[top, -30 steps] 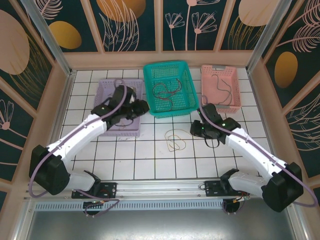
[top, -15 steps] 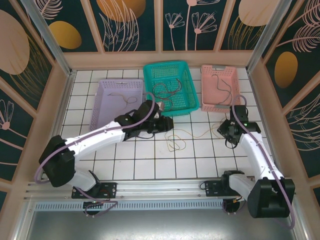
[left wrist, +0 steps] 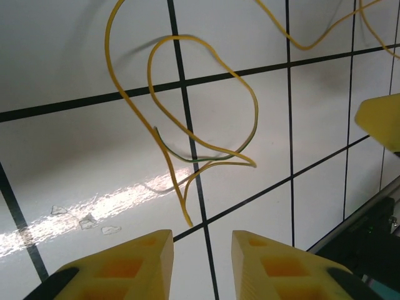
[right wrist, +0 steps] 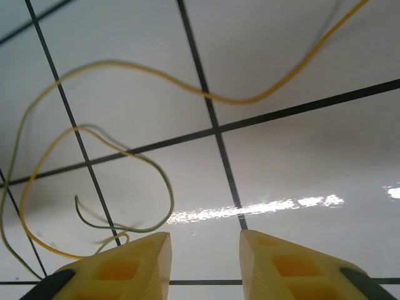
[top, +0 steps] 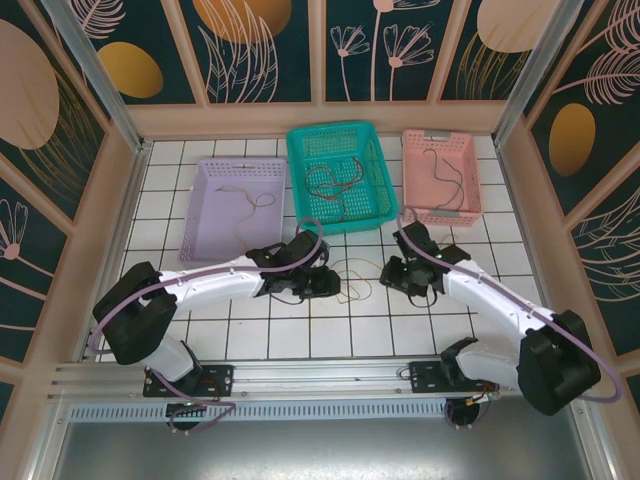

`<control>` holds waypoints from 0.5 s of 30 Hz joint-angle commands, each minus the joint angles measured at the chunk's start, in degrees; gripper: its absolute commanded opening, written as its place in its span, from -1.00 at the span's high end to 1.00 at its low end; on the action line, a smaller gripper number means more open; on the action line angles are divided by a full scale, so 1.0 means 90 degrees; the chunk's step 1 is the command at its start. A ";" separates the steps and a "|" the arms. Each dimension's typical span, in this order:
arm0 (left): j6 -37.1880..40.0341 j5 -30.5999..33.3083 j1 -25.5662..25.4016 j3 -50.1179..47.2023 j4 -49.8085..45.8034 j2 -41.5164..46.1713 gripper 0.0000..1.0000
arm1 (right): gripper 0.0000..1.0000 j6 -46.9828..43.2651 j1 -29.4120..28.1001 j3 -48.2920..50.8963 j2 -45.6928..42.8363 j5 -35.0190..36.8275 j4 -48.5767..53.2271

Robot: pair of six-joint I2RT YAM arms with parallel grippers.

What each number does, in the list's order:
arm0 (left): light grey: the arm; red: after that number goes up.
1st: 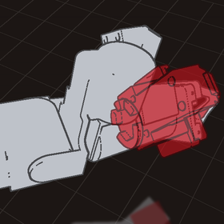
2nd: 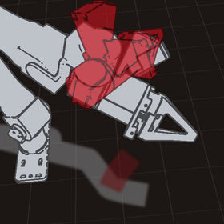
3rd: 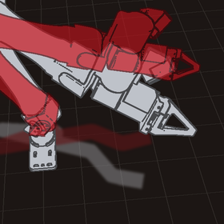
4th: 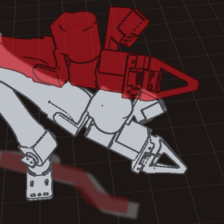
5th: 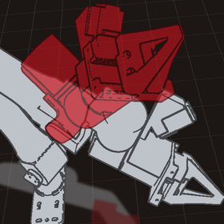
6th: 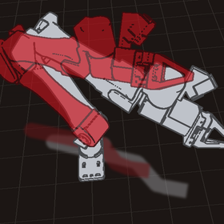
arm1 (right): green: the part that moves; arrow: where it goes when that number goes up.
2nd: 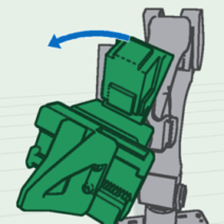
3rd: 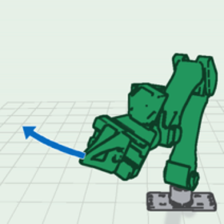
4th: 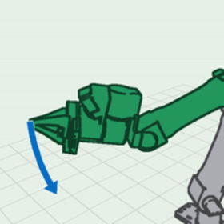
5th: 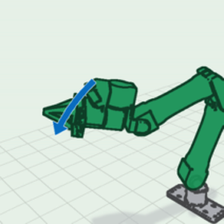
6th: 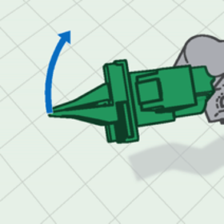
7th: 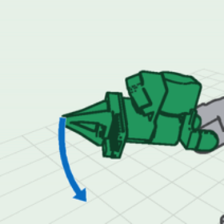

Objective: Untangle the cables

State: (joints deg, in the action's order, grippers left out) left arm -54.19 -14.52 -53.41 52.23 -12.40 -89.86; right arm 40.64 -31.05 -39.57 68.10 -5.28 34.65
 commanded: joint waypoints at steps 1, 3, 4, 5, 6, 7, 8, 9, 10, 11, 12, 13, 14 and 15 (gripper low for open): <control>-0.0088 0.0207 -0.0033 -0.0168 -0.0033 0.0109 0.37 | 0.31 -0.0188 -0.0354 -0.0178 0.0418 0.0405 -0.0181; -0.0139 0.0313 -0.0034 -0.0241 -0.0066 0.0200 0.37 | 0.30 -0.0331 -0.0604 -0.0335 0.0801 0.0581 -0.0226; -0.0149 0.0359 -0.0038 -0.0250 -0.0090 0.0228 0.38 | 0.30 -0.0341 -0.0731 -0.0414 0.0998 0.0646 -0.0193; -0.0158 0.0400 -0.0038 -0.0266 -0.0119 0.0249 0.39 | 0.30 -0.0305 -0.0837 -0.0459 0.1169 0.0655 -0.0181; -0.0161 0.0471 -0.0033 -0.0280 -0.0161 0.0259 0.41 | 0.30 -0.0265 -0.0955 -0.0457 0.1328 0.0770 -0.0215; -0.0159 0.0540 -0.0038 -0.0278 -0.0210 0.0266 0.43 | 0.30 -0.0194 -0.1042 -0.0447 0.1434 0.0783 -0.0341; -0.0151 0.0589 -0.0033 -0.0278 -0.0232 0.0277 0.46 | 0.30 -0.0169 -0.1092 -0.0426 0.1511 0.0732 -0.0456; -0.0152 0.0634 -0.0033 -0.0274 -0.0234 0.0288 0.47 | 0.30 -0.0127 -0.1134 -0.0450 0.1597 0.0754 -0.0555; -0.0150 0.0647 -0.0033 -0.0269 -0.0220 0.0299 0.47 | 0.30 -0.0130 -0.1173 -0.0511 0.1698 0.0810 -0.0595; -0.0150 0.0640 -0.0034 -0.0261 -0.0183 0.0323 0.47 | 0.30 -0.0131 -0.1196 -0.0590 0.1785 0.0905 -0.0598; -0.0153 0.0614 -0.0033 -0.0249 -0.0134 0.0349 0.45 | 0.30 -0.0160 -0.1225 -0.0676 0.1859 0.1030 -0.0579; -0.0162 0.0559 -0.0033 -0.0261 -0.0044 0.0374 0.39 | 0.30 -0.0214 -0.1233 -0.0741 0.1916 0.1122 -0.0602; -0.0160 0.0486 -0.0033 -0.0275 0.0044 0.0404 0.33 | 0.30 -0.0259 -0.1247 -0.0776 0.1961 0.1183 -0.0632; -0.0155 0.0417 -0.0035 -0.0276 0.0106 0.0415 0.24 | 0.29 -0.0327 -0.1246 -0.0818 0.2046 0.1232 -0.0648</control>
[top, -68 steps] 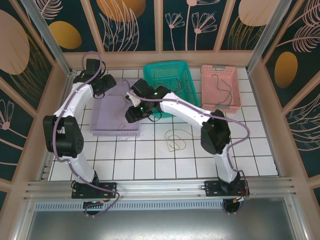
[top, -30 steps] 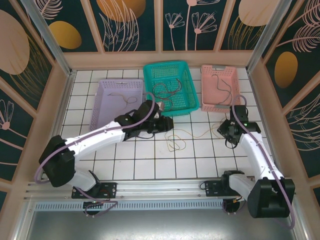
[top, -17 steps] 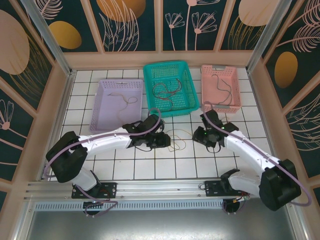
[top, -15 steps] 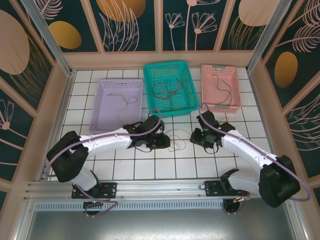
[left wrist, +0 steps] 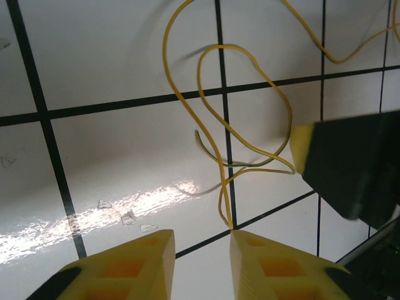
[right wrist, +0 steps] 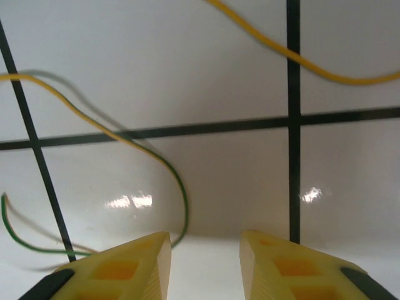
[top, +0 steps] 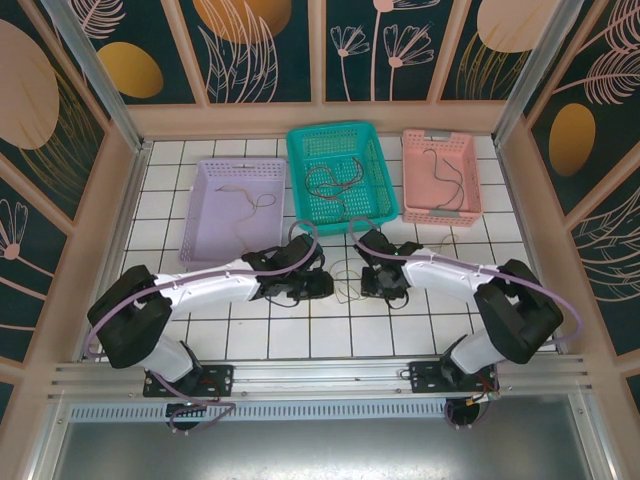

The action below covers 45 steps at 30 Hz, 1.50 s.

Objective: Untangle the cables

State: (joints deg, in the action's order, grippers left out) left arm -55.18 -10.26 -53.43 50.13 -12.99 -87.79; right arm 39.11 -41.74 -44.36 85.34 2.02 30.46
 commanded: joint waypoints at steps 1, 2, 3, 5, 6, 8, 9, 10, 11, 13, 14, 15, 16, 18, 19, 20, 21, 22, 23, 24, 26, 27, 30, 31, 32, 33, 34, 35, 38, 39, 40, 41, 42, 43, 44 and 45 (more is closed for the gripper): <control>-0.0024 -0.0128 -0.0034 -0.0020 0.0187 0.0153 0.18 | 0.28 -0.0234 -0.0054 -0.0335 0.0225 0.0473 -0.0176; 0.0004 -0.0159 -0.0031 0.0014 0.0166 0.0115 0.16 | 0.28 -0.0293 -0.0060 -0.0354 0.0323 0.0478 -0.0177; 0.0046 -0.0208 -0.0030 0.0049 0.0146 0.0054 0.13 | 0.28 -0.0341 -0.0060 -0.0378 0.0428 0.0462 -0.0181; 0.0132 -0.0300 -0.0031 0.0108 0.0159 -0.0051 0.10 | 0.29 -0.0362 -0.0060 -0.0376 0.0553 0.0415 -0.0210; 0.0167 -0.0297 -0.0031 0.0163 0.0111 -0.0115 0.10 | 0.30 -0.0345 -0.0069 -0.0357 0.0548 0.0417 -0.0227; 0.0215 -0.0305 -0.0031 0.0256 0.0035 -0.0310 0.11 | 0.30 -0.0313 -0.0089 -0.0319 0.0435 0.0456 -0.0275; 0.0243 -0.0291 -0.0033 0.0323 -0.0026 -0.0441 0.12 | 0.30 -0.0298 -0.0096 -0.0303 0.0361 0.0449 -0.0298; 0.0261 -0.0252 -0.0033 0.0380 -0.0069 -0.0561 0.12 | 0.30 -0.0293 -0.0089 -0.0308 0.0316 0.0447 -0.0298; 0.0261 -0.0233 -0.0030 0.0396 -0.0052 -0.0653 0.13 | 0.30 -0.0307 -0.0097 -0.0322 0.0295 0.0416 -0.0274; 0.0252 -0.0128 -0.0035 0.0416 0.0019 -0.0842 0.15 | 0.30 -0.0341 -0.0098 -0.0354 0.0282 0.0325 -0.0285; 0.0235 -0.0118 -0.0032 0.0414 0.0067 -0.0926 0.17 | 0.30 -0.0368 -0.0095 -0.0335 0.0276 0.0234 -0.0346; 0.0242 -0.0103 -0.0031 0.0414 0.0096 -0.1019 0.20 | 0.29 -0.0407 -0.0098 -0.0325 0.0291 0.0142 -0.0392; 0.0246 -0.0029 -0.0033 0.0438 0.0047 -0.1113 0.28 | 0.30 -0.0425 -0.0099 -0.0344 0.0325 0.0110 -0.0396; 0.0262 0.0214 -0.0031 0.0492 -0.0143 -0.1119 0.52 | 0.29 -0.0449 -0.0108 -0.0369 0.0404 0.0110 -0.0367; 0.0279 0.0367 -0.0030 0.0504 -0.0239 -0.1290 0.66 | 0.29 -0.0477 -0.0106 -0.0379 0.0451 0.0124 -0.0357; 0.0286 0.0472 -0.0033 0.0497 -0.0330 -0.1282 0.75 | 0.29 -0.0493 -0.0105 -0.0392 0.0490 0.0134 -0.0347; 0.0295 0.0589 -0.0030 0.0487 -0.0420 -0.1278 0.85 | 0.29 -0.0507 -0.0108 -0.0394 0.0525 0.0128 -0.0347; 0.0293 0.0653 -0.0032 0.0457 -0.0471 -0.1264 0.91 | 0.28 -0.0512 -0.0109 -0.0394 0.0569 0.0124 -0.0342; 0.0310 0.0658 -0.0030 0.0421 -0.0470 -0.1253 0.94 | 0.28 -0.0515 -0.0105 -0.0394 0.0612 0.0112 -0.0347; 0.0311 0.0661 -0.0030 0.0381 -0.0465 -0.1252 0.98 | 0.28 -0.0518 -0.0109 -0.0373 0.0663 0.0086 -0.0363; 0.0311 0.0640 -0.0031 0.0346 -0.0436 -0.1252 1.00 | 0.28 -0.0529 -0.0112 -0.0313 0.0714 0.0031 -0.0457; 0.0327 0.0632 -0.0030 0.0360 -0.0414 -0.1242 1.00 | 0.29 -0.0553 -0.0118 -0.0289 0.0713 -0.0013 -0.0505; 0.0309 0.0604 -0.0031 0.0385 -0.0339 -0.1227 1.00 | 0.33 -0.0606 -0.0137 -0.0257 0.0731 -0.0098 -0.0672; 0.0301 0.0592 -0.0030 0.0390 -0.0334 -0.1244 1.00 | 0.33 -0.0614 -0.0145 -0.0252 0.0729 -0.0262 -0.0729; 0.0298 0.0577 -0.0028 0.0392 -0.0334 -0.1282 1.00 | 0.34 -0.0615 -0.0148 -0.0260 0.0725 -0.0339 -0.0767; 0.0289 0.0565 -0.0031 0.0416 -0.0334 -0.1308 1.00 | 0.38 -0.0606 -0.0157 -0.0268 0.0732 -0.0385 -0.0786; 0.0291 0.0561 -0.0031 0.0414 -0.0334 -0.1320 1.00 | 0.42 -0.0589 -0.0158 -0.0285 0.0731 -0.0426 -0.0796; 0.0286 0.0565 -0.0030 0.0407 -0.0325 -0.1311 1.00 | 0.46 -0.0555 -0.0167 -0.0307 0.0723 -0.0430 -0.0772; 0.0264 0.0612 -0.0030 0.0377 -0.0314 -0.1244 1.00 | 0.66 -0.0462 -0.0167 -0.0278 0.0768 -0.0377 -0.0718; 0.0268 0.0631 -0.0038 0.0375 -0.0324 -0.1219 1.00 | 0.76 -0.0433 -0.0167 -0.0257 0.0752 -0.0339 -0.0718; 0.0271 0.0647 -0.0030 0.0377 -0.0338 -0.1196 1.00 | 0.84 -0.0406 -0.0167 -0.0231 0.0734 -0.0323 -0.0718; 0.0280 0.0684 -0.0035 0.0385 -0.0369 -0.1195 1.00 | 0.92 -0.0386 -0.0167 -0.0223 0.0683 -0.0311 -0.0711; 0.0290 0.0726 -0.0035 0.0391 -0.0399 -0.1193 1.00 | 1.00 -0.0367 -0.0167 -0.0222 0.0621 -0.0282 -0.0690; 0.0285 0.0772 -0.0030 0.0405 -0.0434 -0.1194 1.00 | 1.00 -0.0362 -0.0172 -0.0241 0.0541 -0.0249 -0.0641; 0.0300 0.0814 -0.0025 0.0419 -0.0465 -0.1002 1.00 | 1.00 -0.0354 -0.0168 -0.0255 0.0479 -0.0228 -0.0595; 0.0318 0.0886 -0.0021 0.0467 -0.0529 -0.0957 1.00 | 1.00 -0.0362 -0.0167 -0.0309 0.0383 -0.0200 -0.0493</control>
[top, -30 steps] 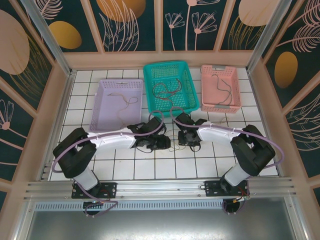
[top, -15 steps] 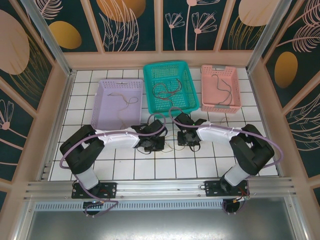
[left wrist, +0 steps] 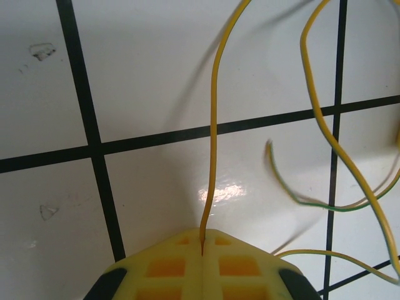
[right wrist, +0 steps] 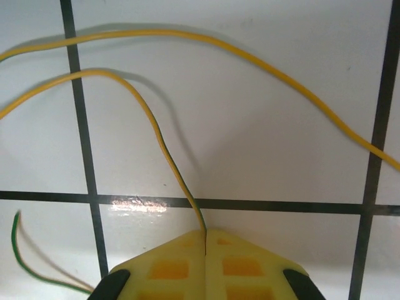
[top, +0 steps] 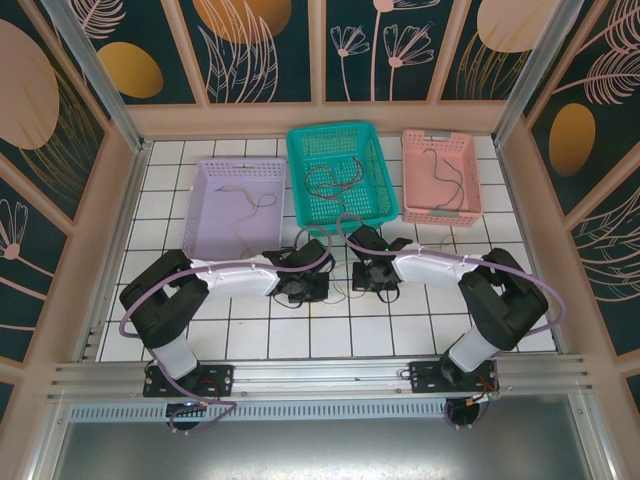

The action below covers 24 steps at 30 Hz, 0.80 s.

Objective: Untangle the cables

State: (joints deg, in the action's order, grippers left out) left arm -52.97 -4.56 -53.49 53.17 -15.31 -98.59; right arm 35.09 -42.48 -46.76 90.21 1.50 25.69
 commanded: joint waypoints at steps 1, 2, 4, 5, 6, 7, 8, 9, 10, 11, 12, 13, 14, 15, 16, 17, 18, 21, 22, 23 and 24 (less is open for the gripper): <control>0.0101 0.0317 -0.0015 0.0178 -0.0352 0.0283 1.00 | 1.00 0.0071 -0.0085 -0.0089 -0.0250 -0.0140 0.0120; 0.0134 0.0397 -0.0013 0.0234 -0.0446 0.0315 1.00 | 1.00 0.0054 -0.0081 -0.0140 -0.0326 -0.0144 0.0223; 0.0217 0.0537 0.0015 0.0245 -0.0630 0.0382 1.00 | 1.00 -0.0043 -0.0085 -0.0282 -0.0482 -0.0175 0.0504; 0.0262 0.0587 0.0039 0.0478 -0.0710 0.0429 1.00 | 1.00 -0.0092 -0.0085 -0.0347 -0.0561 -0.0197 0.0678; 0.0302 0.0626 0.0073 0.0542 -0.0765 0.0474 1.00 | 1.00 -0.0163 -0.0085 -0.0396 -0.0648 -0.0230 0.0856; 0.0333 0.0659 0.0105 0.0584 -0.0823 0.0503 1.00 | 1.00 -0.0244 -0.0085 -0.0455 -0.0699 -0.0277 0.0992; 0.0374 0.0702 0.0146 0.0655 -0.0885 0.0548 1.00 | 1.00 -0.0355 -0.0086 -0.0518 -0.0734 -0.0365 0.1174; 0.0404 0.0752 0.0180 0.0728 -0.0945 0.0581 1.00 | 1.00 -0.0473 -0.0085 -0.0591 -0.0738 -0.0469 0.1372; 0.0442 0.0785 0.0226 0.0782 -0.0990 0.0600 1.00 | 1.00 -0.0589 -0.0085 -0.0650 -0.0736 -0.0607 0.1515; 0.0480 0.0790 0.0284 0.0841 -0.1020 0.0617 1.00 | 1.00 -0.0719 -0.0074 -0.0714 -0.0713 -0.0809 0.1658; 0.0522 0.0780 0.0334 0.0892 -0.1033 0.0621 1.00 | 1.00 -0.0838 -0.0083 -0.0778 -0.0702 -0.0998 0.1804; 0.0568 0.0779 0.0370 0.0951 -0.1031 0.0622 1.00 | 1.00 -0.0917 -0.0085 -0.0854 -0.0691 -0.1118 0.1927; 0.0633 0.0780 0.0407 0.1008 -0.1048 0.0612 1.00 | 1.00 -0.0989 -0.0104 -0.0918 -0.0694 -0.1199 0.2064; 0.0686 0.0782 0.0447 0.1075 -0.1093 0.0595 1.00 | 1.00 -0.1047 -0.0127 -0.0993 -0.0706 -0.1160 0.2226; 0.0741 0.0801 0.0478 0.1141 -0.1149 0.0576 1.00 | 1.00 -0.1099 -0.0148 -0.1052 -0.0721 -0.1046 0.2355; 0.0796 0.0818 0.0503 0.1206 -0.1215 0.0572 1.00 | 1.00 -0.1170 -0.0171 -0.1090 -0.0758 -0.0880 0.2497; 0.0845 0.0828 0.0532 0.1253 -0.1272 0.0582 1.00 | 1.00 -0.1257 -0.0173 -0.1096 -0.0782 -0.0770 0.2605; 0.0908 0.0838 0.0601 0.1319 -0.1418 0.0621 1.00 | 1.00 -0.1505 -0.0183 -0.1089 -0.0851 -0.0734 0.2779; 0.0926 0.0862 0.0609 0.1319 -0.1426 0.0623 1.00 | 1.00 -0.1583 -0.0192 -0.1067 -0.0885 -0.0863 0.2781; 0.0943 0.0871 0.0617 0.1314 -0.1424 0.0617 1.00 | 1.00 -0.1674 -0.0220 -0.1038 -0.0948 -0.1074 0.2740; 0.0961 0.0872 0.0625 0.1309 -0.1407 0.0596 1.00 | 1.00 -0.1760 -0.0256 -0.1014 -0.1036 -0.1373 0.2671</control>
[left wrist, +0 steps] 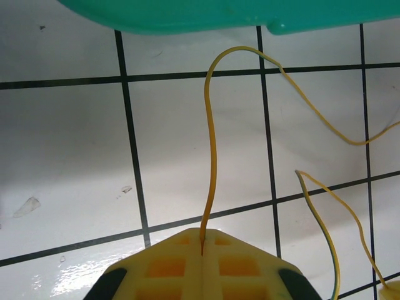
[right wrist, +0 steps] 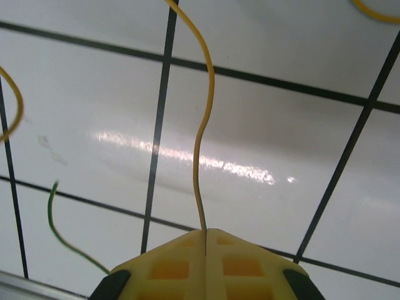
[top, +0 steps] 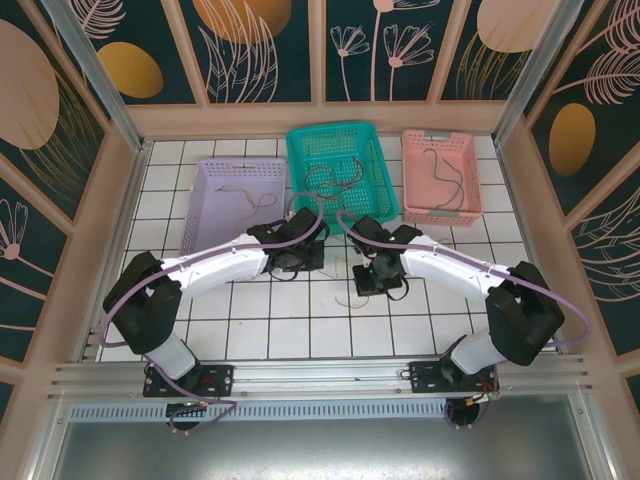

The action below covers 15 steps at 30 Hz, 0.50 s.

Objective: Untangle the cables

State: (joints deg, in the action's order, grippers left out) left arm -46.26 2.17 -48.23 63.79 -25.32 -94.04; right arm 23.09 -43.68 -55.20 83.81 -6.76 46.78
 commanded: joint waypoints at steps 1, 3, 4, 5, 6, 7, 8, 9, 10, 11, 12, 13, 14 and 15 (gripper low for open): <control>0.0230 0.0120 0.0056 0.0129 -0.0275 0.0056 1.00 | 1.00 -0.0474 -0.0166 -0.0059 -0.0407 -0.0703 0.0265; 0.0257 0.0058 0.0052 0.0114 -0.0148 -0.0026 1.00 | 1.00 -0.0511 -0.0220 -0.0026 -0.0614 -0.1263 0.0121; 0.0262 0.0003 0.0053 0.0087 -0.0034 -0.0066 1.00 | 1.00 -0.0474 -0.0220 0.0005 -0.0739 -0.1564 0.0030; 0.0258 -0.0066 0.0062 0.0045 0.0090 -0.0104 1.00 | 1.00 -0.0422 -0.0208 0.0048 -0.0860 -0.1877 -0.0116; 0.0244 -0.0124 0.0059 -0.0008 0.0215 -0.0134 1.00 | 1.00 -0.0342 -0.0189 0.0076 -0.0942 -0.2129 -0.0243; 0.0214 -0.0213 0.0065 -0.0085 0.0379 -0.0173 1.00 | 1.00 -0.0243 -0.0167 0.0131 -0.0995 -0.2412 -0.0374; 0.0178 -0.0311 0.0060 -0.0154 0.0538 -0.0208 1.00 | 1.00 -0.0134 -0.0133 0.0160 -0.1020 -0.2623 -0.0505; 0.0135 -0.0394 0.0057 -0.0199 0.0632 -0.0239 0.99 | 1.00 -0.0012 -0.0096 0.0202 -0.1018 -0.2752 -0.0623; 0.0099 -0.0459 0.0062 -0.0213 0.0665 -0.0255 0.81 | 1.00 0.0138 -0.0040 0.0257 -0.1021 -0.2893 -0.0775; 0.0059 -0.0468 0.0058 -0.0187 0.0634 -0.0239 0.59 | 1.00 0.0335 0.0048 0.0304 -0.1035 -0.2977 -0.0923; 0.0021 -0.0466 0.0061 -0.0169 0.0608 -0.0171 0.39 | 1.00 0.0491 0.0149 0.0360 -0.1057 -0.3068 -0.1085; -0.0027 -0.0411 0.0076 -0.0150 0.0544 -0.0049 0.20 | 1.00 0.0691 0.0278 0.0422 -0.1079 -0.3182 -0.1261; -0.0114 -0.0333 0.0109 -0.0098 0.0400 0.0077 0.04 | 1.00 0.0876 0.0431 0.0482 -0.1089 -0.3286 -0.1417; -0.0196 -0.0267 0.0162 -0.0036 0.0226 0.0195 -0.07 | 1.00 0.1009 0.0552 0.0528 -0.1085 -0.3370 -0.1548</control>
State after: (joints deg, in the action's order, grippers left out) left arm -46.61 -0.80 -47.86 62.67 -21.87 -95.09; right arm 26.65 -41.32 -51.94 75.00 -31.68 38.35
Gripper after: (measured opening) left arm 0.514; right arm 0.051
